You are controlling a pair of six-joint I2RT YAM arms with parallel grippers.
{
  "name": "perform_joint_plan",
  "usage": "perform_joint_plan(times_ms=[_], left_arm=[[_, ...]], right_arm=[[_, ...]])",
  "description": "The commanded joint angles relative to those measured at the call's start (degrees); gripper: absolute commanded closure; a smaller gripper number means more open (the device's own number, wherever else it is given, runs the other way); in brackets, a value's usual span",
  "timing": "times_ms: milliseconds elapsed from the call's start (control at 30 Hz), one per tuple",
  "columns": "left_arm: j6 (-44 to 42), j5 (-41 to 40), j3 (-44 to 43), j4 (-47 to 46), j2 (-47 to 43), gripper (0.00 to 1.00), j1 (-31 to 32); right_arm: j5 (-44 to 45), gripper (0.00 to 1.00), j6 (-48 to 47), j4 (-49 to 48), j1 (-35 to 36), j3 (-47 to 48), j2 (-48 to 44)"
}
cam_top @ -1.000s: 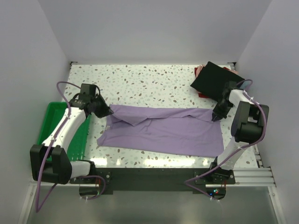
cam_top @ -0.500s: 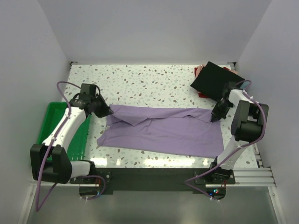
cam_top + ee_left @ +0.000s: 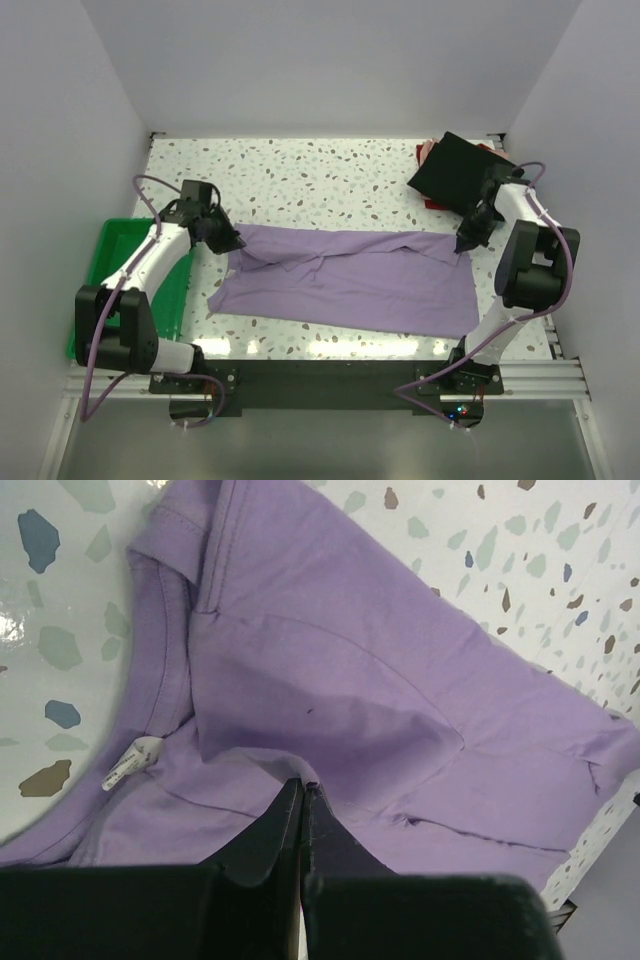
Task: Fold and stack the t-shirts
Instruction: Fold the tshirt
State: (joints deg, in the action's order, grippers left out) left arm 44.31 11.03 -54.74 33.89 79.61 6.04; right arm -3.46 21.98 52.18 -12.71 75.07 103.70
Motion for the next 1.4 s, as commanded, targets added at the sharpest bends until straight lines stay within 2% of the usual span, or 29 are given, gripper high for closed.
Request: perform_joint_plan(times_ms=[0, 100, 333, 533, 967, 1367], left_arm=[[-1.07, -0.83, 1.13, -1.72, 0.02, 1.0, -0.24], [-1.16, -0.75, 1.57, -2.07, 0.1, 1.0, -0.24], [-2.04, -0.04, 1.04, -2.43, 1.16, 1.0, -0.24], [-2.13, -0.13, 0.77, -2.25, 1.25, 1.0, -0.24], [-1.86, -0.57, 1.21, -1.9, 0.89, 1.0, -0.16], [-1.78, -0.74, 1.48, -1.81, 0.46, 1.0, -0.16]], right_arm=[[2.14, 1.0, -0.79, 3.71, -0.12, 0.43, -3.33], [1.27, 1.0, -1.67, 2.84, -0.12, -1.67, -3.42], [0.48, 0.84, -1.41, -1.91, -0.21, -5.72, -1.31], [2.14, 0.77, -1.76, -3.84, -0.12, -5.29, 0.53], [3.29, 0.78, -1.5, -5.51, -0.12, -5.81, 2.73], [3.29, 0.95, -1.94, -2.89, -0.12, -3.53, 2.56]])
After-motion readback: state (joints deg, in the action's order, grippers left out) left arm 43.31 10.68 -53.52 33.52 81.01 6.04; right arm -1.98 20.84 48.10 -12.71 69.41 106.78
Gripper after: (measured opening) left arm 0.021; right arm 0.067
